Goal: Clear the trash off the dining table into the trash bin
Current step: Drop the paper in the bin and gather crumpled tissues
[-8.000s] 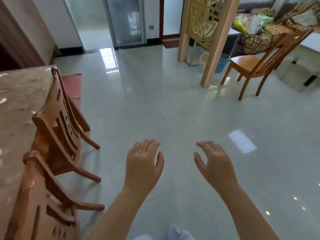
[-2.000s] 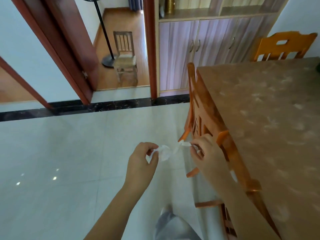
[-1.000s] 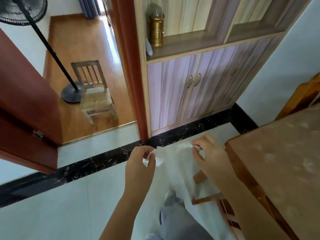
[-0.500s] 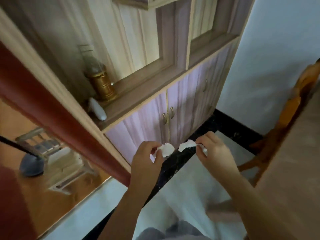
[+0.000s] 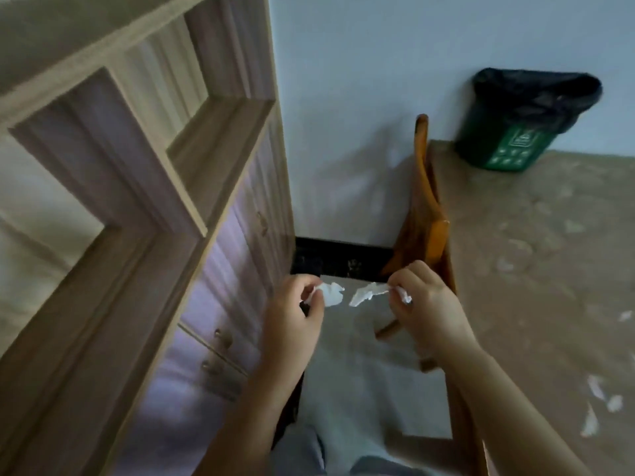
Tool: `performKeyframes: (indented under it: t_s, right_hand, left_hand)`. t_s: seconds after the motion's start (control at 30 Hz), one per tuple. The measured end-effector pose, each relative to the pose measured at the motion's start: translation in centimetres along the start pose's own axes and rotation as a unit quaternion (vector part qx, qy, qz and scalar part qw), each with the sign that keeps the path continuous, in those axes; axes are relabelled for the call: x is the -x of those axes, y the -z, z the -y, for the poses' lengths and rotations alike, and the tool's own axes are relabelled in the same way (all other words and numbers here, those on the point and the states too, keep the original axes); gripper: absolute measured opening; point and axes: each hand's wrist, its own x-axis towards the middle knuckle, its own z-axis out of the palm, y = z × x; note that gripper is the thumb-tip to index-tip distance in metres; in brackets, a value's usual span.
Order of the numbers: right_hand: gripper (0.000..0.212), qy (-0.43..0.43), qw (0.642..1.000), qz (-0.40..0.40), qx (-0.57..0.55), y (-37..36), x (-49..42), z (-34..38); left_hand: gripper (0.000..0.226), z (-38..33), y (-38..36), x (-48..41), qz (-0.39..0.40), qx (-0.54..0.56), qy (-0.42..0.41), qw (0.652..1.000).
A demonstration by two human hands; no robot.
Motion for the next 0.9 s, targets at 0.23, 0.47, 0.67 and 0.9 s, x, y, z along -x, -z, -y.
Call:
performKeyframes:
  t_s: [0.23, 0.47, 0.67, 0.9]
  right_hand:
    - [0.014, -0.079, 0.995, -0.042, 0.047, 0.1, -5.2, -3.6]
    - [0.005, -0.134, 0.985, -0.105, 0.039, 1.1, -12.5, -11.2]
    - [0.006, -0.154, 0.972, -0.173, 0.044, 3.5, -19.0, -18.9]
    - [0.01, -0.192, 0.954, -0.214, 0.083, 6.7, -24.2, -26.4]
  left_hand:
    - [0.014, 0.9, -5.7, -8.3, 0.087, 0.066, -0.041, 0.993]
    - [0.012, -1.6, -13.1, -17.9, 0.129, 0.073, -0.076, 0.986]
    - [0.013, -6.3, -19.2, -26.9, 0.142, 0.033, -0.164, 0.976]
    - [0.014, -10.7, -25.7, -33.2, 0.147, 0.075, -0.2, 0.966]
